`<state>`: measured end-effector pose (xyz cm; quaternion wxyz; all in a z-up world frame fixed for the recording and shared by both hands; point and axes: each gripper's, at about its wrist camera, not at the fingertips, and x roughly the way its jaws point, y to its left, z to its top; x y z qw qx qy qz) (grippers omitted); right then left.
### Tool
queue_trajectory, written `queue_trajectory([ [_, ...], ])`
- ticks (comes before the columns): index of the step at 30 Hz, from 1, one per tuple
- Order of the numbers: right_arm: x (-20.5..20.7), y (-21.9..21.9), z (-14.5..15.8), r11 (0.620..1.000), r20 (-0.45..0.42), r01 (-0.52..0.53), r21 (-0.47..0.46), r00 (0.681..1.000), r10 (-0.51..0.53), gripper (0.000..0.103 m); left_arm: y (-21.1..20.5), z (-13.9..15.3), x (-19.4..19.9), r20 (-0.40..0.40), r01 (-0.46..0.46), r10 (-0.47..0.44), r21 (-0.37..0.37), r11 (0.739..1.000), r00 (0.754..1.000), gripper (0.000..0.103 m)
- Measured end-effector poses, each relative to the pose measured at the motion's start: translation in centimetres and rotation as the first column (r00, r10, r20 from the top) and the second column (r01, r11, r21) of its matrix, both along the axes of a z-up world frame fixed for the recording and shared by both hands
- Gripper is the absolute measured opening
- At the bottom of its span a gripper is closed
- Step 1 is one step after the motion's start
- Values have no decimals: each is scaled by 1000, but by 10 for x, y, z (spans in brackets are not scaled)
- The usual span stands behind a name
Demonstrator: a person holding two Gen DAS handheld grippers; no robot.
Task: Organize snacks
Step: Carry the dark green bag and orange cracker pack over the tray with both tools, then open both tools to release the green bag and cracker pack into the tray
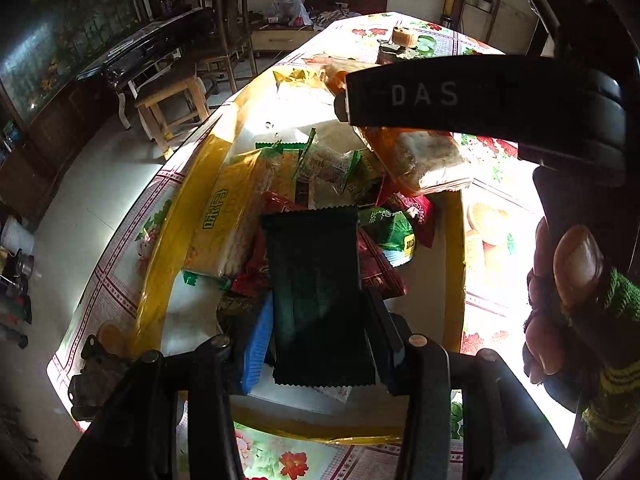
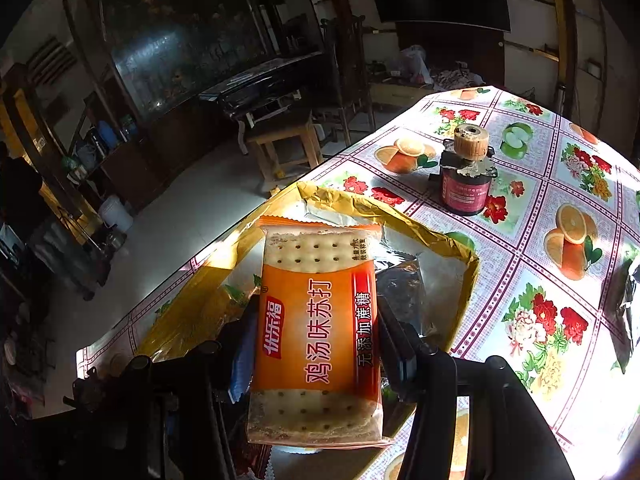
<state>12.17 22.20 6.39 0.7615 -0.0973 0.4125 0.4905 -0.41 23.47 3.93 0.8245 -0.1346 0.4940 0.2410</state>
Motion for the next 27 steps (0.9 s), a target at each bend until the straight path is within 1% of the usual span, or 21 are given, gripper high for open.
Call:
queue_trajectory([
  [3, 4, 5, -6, 1000, -3, -6, -11, 1000, 6, 57, -1, -6, 7, -13, 3, -3, 6, 1000, 1000, 44],
  [11, 10, 15, -14, 999, 20, -17, -39, 1000, 18, 57, -1, -16, 19, -41, -7, 9, 41, 999, 999, 42],
  [13, 12, 17, -17, 999, 11, -23, -45, 1000, 24, 57, 1, -18, 21, -45, -10, 12, 40, 999, 999, 42],
  [18, 13, 17, -18, 999, 29, -28, -46, 999, 30, 59, 6, -24, 23, -66, -15, 17, 18, 1000, 998, 43],
  [21, 12, 15, -17, 999, 32, -29, -46, 999, 30, 62, 11, -26, 23, -73, -15, 16, 9, 1000, 997, 44],
  [27, 9, 11, -12, 999, 41, -38, -39, 998, 39, 69, 6, -23, 22, -66, 5, -4, 10, 1000, 998, 59],
])
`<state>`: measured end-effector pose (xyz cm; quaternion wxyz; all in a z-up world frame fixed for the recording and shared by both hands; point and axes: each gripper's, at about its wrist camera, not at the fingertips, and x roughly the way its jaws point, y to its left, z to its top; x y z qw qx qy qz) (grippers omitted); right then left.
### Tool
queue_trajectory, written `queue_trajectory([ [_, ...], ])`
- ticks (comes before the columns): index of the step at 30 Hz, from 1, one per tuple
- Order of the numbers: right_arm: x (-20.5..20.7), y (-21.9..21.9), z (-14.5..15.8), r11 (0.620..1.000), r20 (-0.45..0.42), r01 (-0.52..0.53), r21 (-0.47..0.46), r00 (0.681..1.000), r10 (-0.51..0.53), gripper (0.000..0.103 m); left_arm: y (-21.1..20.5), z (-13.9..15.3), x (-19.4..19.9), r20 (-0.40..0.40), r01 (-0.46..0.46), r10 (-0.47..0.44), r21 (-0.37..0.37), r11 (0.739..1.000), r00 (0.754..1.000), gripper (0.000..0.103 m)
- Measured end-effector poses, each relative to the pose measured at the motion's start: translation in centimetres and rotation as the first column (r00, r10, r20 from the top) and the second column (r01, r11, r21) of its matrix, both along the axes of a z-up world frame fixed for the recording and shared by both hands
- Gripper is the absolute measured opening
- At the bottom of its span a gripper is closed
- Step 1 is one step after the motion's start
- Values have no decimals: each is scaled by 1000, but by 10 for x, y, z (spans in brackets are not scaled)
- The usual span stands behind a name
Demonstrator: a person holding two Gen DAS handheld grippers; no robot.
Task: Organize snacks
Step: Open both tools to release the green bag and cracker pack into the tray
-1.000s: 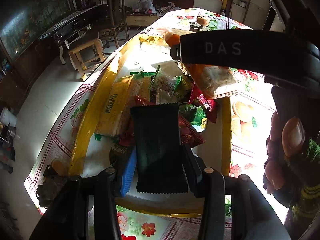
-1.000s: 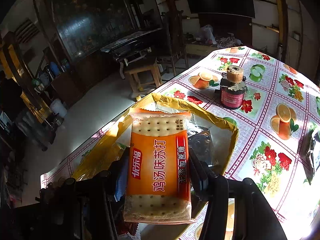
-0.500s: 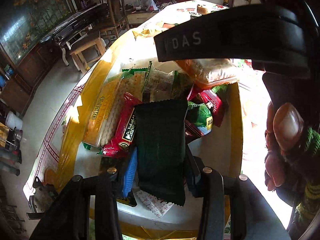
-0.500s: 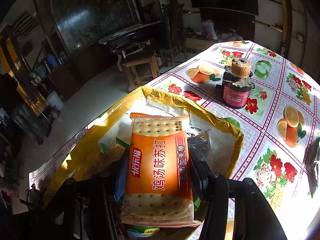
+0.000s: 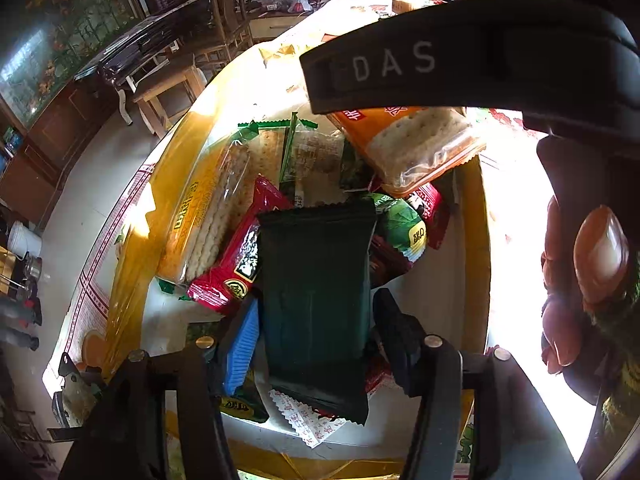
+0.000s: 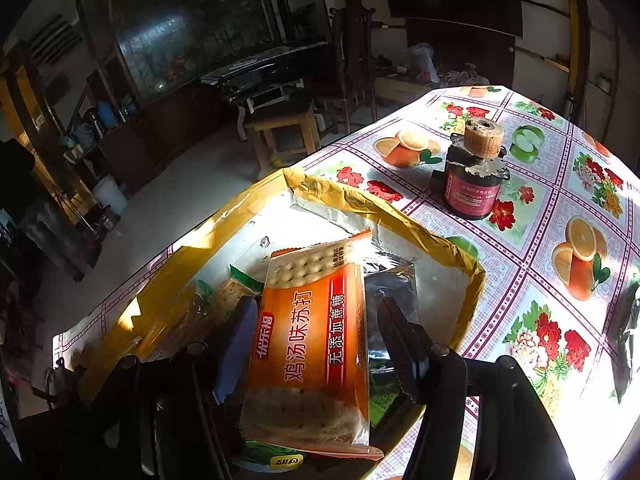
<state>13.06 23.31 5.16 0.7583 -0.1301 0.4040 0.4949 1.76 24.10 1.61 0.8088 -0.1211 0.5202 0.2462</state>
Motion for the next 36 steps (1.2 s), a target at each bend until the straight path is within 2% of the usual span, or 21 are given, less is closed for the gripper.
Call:
queue_trajectory([
  [10, -15, -8, 12, 999, 29, -36, 0, 999, 36, 79, -10, 7, -19, 23, -1, 1, 16, 1000, 1000, 67],
  [24, -38, -33, 34, 998, 80, -62, 15, 995, 61, 86, -34, 23, -55, 66, 21, -23, 40, 999, 998, 72],
  [28, -46, -45, 36, 994, 66, -103, 38, 993, 100, 88, -43, 29, -70, 81, 35, -39, 55, 998, 996, 72],
  [31, -57, -54, 38, 987, 69, -153, 44, 986, 150, 89, -53, 34, -85, 95, 53, -60, 79, 995, 994, 77],
  [36, -79, -69, 41, 972, 110, -234, 36, 967, 228, 92, -68, 41, -110, 98, 81, -94, 130, 988, 991, 82],
])
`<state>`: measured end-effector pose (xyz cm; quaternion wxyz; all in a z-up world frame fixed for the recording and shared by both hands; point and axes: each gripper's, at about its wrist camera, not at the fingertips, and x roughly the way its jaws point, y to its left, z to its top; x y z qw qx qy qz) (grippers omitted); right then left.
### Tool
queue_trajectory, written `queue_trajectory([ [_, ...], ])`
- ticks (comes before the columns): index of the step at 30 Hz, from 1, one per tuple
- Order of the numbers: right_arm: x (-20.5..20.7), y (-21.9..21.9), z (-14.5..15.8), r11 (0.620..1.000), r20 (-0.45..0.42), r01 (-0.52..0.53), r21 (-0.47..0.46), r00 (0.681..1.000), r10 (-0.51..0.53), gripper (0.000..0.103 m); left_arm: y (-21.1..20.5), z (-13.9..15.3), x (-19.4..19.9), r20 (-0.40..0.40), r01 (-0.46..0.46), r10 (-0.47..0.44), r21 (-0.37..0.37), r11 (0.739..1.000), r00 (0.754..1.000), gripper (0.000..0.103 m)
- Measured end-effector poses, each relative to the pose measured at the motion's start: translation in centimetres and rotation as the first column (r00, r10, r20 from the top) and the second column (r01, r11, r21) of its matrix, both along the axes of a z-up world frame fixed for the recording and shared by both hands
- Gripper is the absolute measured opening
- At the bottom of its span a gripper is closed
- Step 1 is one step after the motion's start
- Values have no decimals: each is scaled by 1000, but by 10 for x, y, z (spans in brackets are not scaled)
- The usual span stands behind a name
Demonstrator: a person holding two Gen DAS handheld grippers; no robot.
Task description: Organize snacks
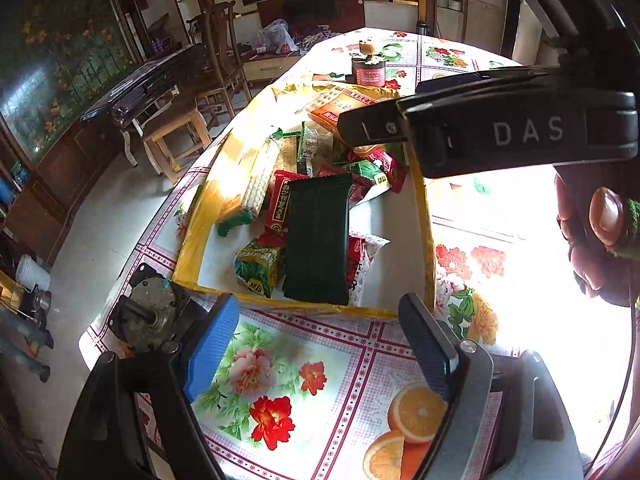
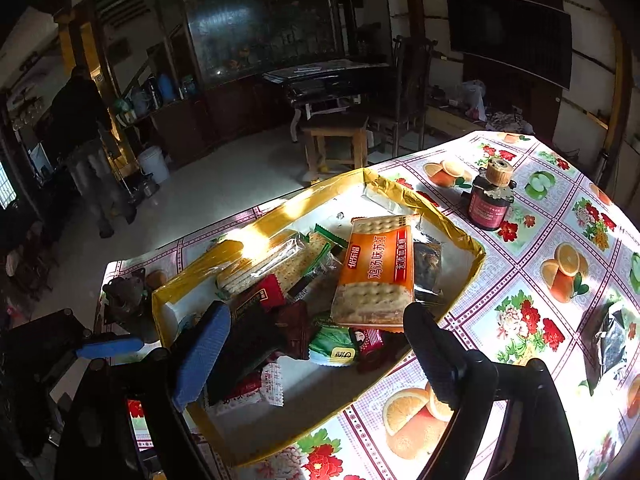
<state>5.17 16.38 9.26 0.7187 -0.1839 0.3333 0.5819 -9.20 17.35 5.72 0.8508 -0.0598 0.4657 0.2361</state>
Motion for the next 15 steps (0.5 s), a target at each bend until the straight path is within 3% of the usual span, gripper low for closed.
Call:
queue_trajectory([
  [3, -12, -9, 1, 999, 14, -50, -7, 999, 50, 92, -6, 4, -15, 3, 5, -5, 35, 999, 1000, 83],
  [6, -25, -19, 0, 995, 43, -95, -29, 994, 96, 93, -12, 8, -31, 12, 6, -7, 68, 998, 1000, 93],
  [15, -46, -49, 0, 985, 108, -169, -24, 979, 171, 95, -22, 20, -63, 75, 15, -18, 40, 999, 997, 95],
])
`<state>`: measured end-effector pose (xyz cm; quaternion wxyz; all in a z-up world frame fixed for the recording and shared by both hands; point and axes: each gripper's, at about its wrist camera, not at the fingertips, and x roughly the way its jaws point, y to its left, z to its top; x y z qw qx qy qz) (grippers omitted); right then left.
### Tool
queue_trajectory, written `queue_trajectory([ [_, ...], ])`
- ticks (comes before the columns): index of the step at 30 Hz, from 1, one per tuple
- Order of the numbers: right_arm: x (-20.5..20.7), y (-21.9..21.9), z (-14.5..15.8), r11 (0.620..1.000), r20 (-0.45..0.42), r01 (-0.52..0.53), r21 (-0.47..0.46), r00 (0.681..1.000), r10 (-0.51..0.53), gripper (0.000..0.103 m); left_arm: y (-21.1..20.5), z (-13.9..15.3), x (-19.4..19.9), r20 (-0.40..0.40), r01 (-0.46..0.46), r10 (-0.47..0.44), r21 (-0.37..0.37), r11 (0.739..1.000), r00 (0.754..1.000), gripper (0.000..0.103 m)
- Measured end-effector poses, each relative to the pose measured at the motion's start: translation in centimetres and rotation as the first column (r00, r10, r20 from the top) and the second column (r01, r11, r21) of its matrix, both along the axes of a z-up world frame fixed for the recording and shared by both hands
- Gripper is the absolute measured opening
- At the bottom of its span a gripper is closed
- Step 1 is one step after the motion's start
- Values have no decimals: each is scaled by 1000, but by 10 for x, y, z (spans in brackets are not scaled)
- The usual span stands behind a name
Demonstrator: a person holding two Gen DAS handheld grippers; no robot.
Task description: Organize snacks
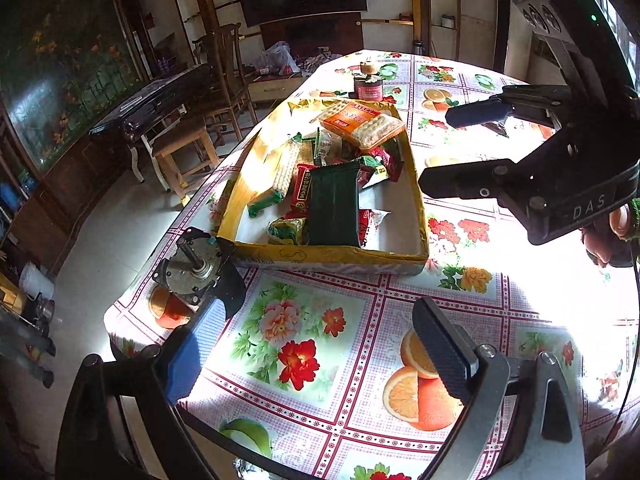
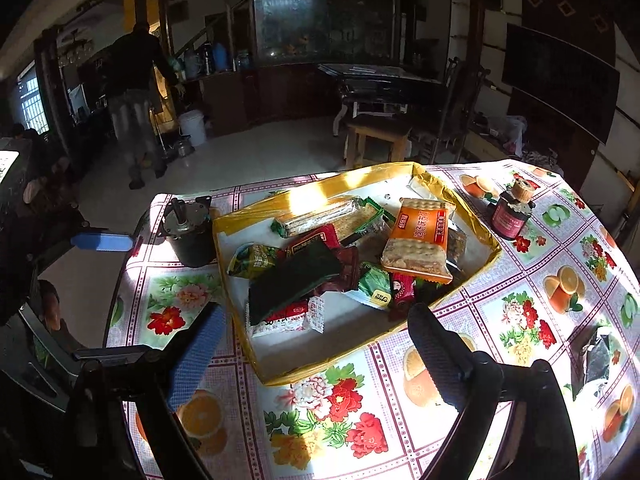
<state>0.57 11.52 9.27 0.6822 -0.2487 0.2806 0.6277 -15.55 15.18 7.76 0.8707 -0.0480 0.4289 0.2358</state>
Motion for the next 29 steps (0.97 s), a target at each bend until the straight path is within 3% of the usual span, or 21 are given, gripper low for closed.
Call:
queue_trajectory([
  [16, -12, -8, 2, 998, 6, -69, -8, 998, 69, 96, -10, 7, -13, 7, 21, -21, 3, 1000, 1000, 95],
  [29, -13, -13, 5, 998, 23, -67, -7, 997, 67, 96, -14, 10, -17, 26, 29, -29, 15, 999, 999, 95],
])
